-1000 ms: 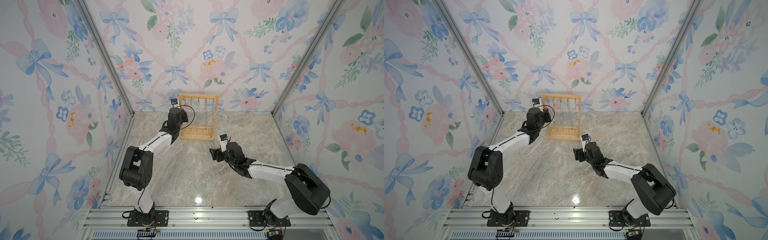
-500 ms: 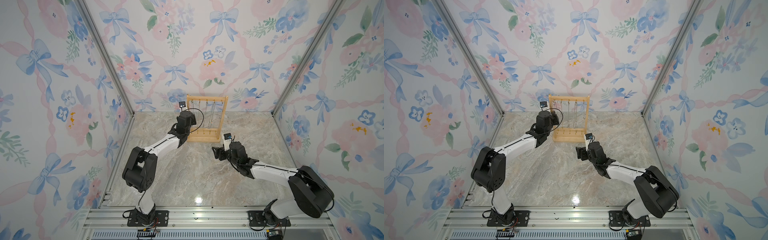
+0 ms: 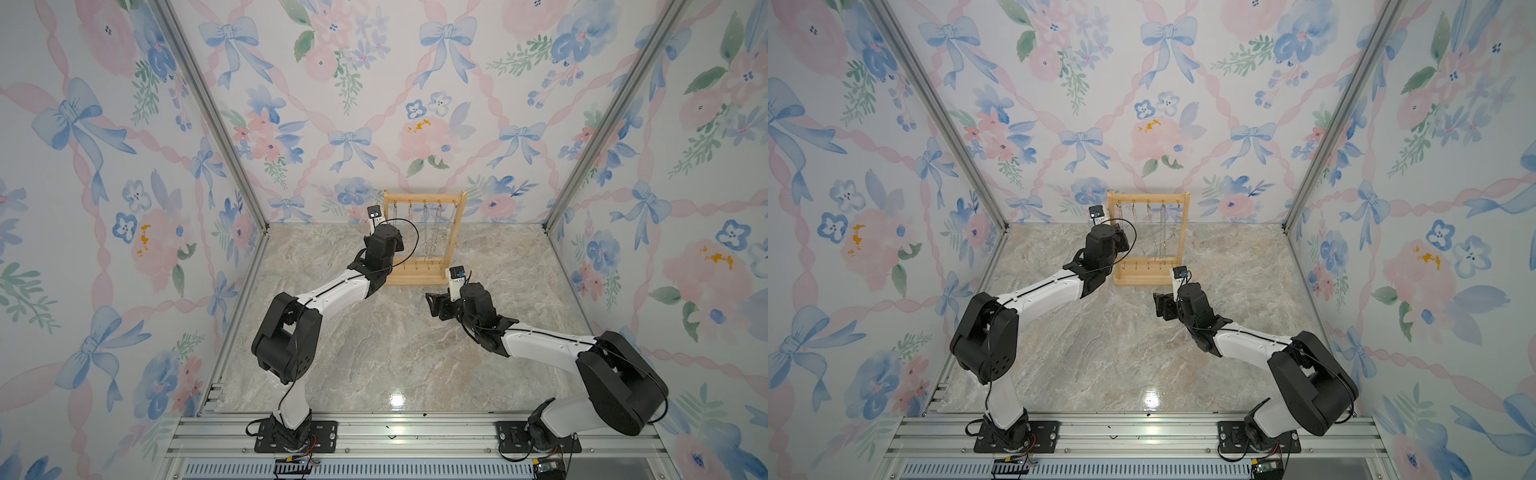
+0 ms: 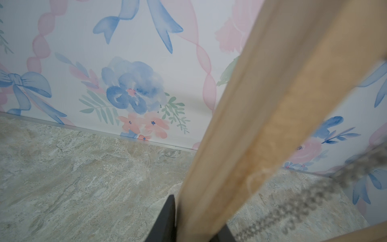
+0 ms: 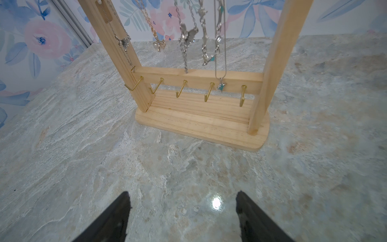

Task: Take the necklace off the jewelry display stand
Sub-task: Move the stand to the center of the board.

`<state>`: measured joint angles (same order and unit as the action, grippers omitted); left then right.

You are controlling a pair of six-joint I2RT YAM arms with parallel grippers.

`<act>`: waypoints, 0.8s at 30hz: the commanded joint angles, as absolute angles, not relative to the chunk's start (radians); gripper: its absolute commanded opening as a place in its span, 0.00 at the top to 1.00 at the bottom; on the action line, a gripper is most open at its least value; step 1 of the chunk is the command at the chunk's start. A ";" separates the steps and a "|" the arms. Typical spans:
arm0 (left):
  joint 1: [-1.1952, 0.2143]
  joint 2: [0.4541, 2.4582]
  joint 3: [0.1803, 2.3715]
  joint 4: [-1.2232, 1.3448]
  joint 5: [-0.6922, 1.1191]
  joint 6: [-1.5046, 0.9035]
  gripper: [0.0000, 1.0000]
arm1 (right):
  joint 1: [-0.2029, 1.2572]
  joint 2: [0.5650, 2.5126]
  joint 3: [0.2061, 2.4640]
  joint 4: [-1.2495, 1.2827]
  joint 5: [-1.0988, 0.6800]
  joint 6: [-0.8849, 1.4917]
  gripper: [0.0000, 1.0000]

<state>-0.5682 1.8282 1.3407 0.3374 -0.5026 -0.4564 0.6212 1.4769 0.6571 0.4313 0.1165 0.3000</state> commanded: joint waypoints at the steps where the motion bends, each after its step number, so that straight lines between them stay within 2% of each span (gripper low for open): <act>1: -0.577 1.846 1.368 0.334 -0.512 -0.486 0.70 | 0.612 1.459 0.645 0.448 0.126 0.312 0.19; 7: -0.577 1.833 1.359 0.331 -0.511 -0.453 0.67 | 0.612 1.461 0.645 0.448 0.123 0.313 0.19; 12: -0.575 1.807 1.344 0.328 -0.491 -0.436 0.59 | 0.612 1.459 0.644 0.448 0.122 0.311 0.19; 17: -0.576 1.762 1.311 0.325 -0.479 -0.419 0.58 | 0.613 1.457 0.643 0.448 0.122 0.308 0.19; 24: -0.578 1.704 1.276 0.321 -0.445 -0.373 0.50 | 0.617 1.457 0.646 0.446 0.121 0.304 0.19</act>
<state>-0.5697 1.7508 1.2984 0.3325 -0.4637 -0.4129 0.6212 1.4769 0.6567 0.4313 0.1162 0.3000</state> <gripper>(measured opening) 0.495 0.806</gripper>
